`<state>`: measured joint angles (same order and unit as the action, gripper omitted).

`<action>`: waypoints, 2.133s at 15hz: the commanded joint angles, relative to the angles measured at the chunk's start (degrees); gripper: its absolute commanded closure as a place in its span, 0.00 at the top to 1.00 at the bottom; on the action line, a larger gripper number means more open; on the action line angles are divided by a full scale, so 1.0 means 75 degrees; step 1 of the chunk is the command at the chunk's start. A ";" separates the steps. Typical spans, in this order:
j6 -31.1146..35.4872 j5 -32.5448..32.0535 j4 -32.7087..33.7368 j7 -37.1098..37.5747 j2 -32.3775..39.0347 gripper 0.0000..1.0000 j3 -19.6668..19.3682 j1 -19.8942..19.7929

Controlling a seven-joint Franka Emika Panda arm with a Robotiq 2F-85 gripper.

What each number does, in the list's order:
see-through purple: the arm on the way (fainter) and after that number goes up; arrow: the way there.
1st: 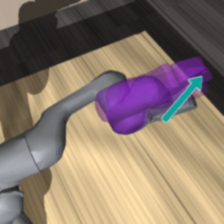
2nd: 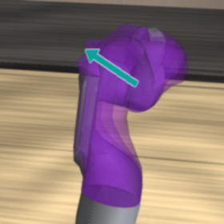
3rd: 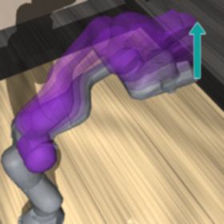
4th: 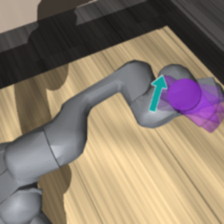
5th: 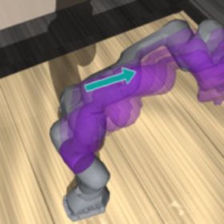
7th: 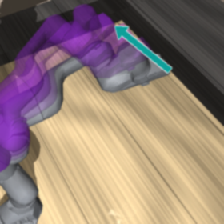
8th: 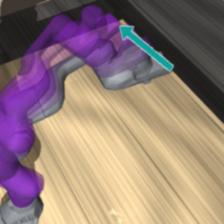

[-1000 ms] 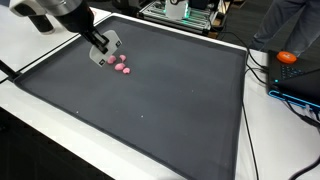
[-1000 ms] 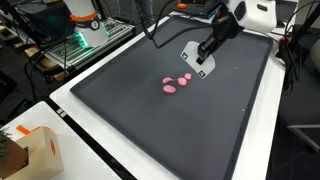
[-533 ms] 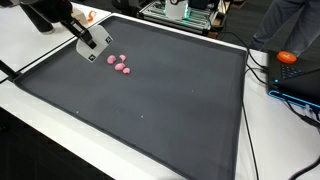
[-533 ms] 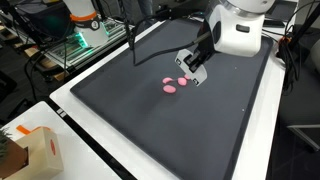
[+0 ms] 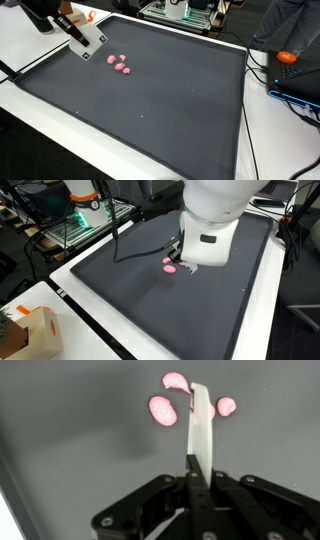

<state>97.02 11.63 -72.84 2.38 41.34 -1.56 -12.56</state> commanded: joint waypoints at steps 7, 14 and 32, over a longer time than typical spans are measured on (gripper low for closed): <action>0.1324 0.1094 -0.1750 -0.0594 -0.0684 0.01 -0.0115 -0.0608; 0.1950 0.1332 -0.2741 -0.1093 -0.1129 0.01 -0.0195 -0.0744; 0.2502 0.1499 -0.3940 -0.1626 -0.1761 0.01 -0.0264 -0.0715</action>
<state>113.71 21.56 -98.57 -7.71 30.69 -3.35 -17.95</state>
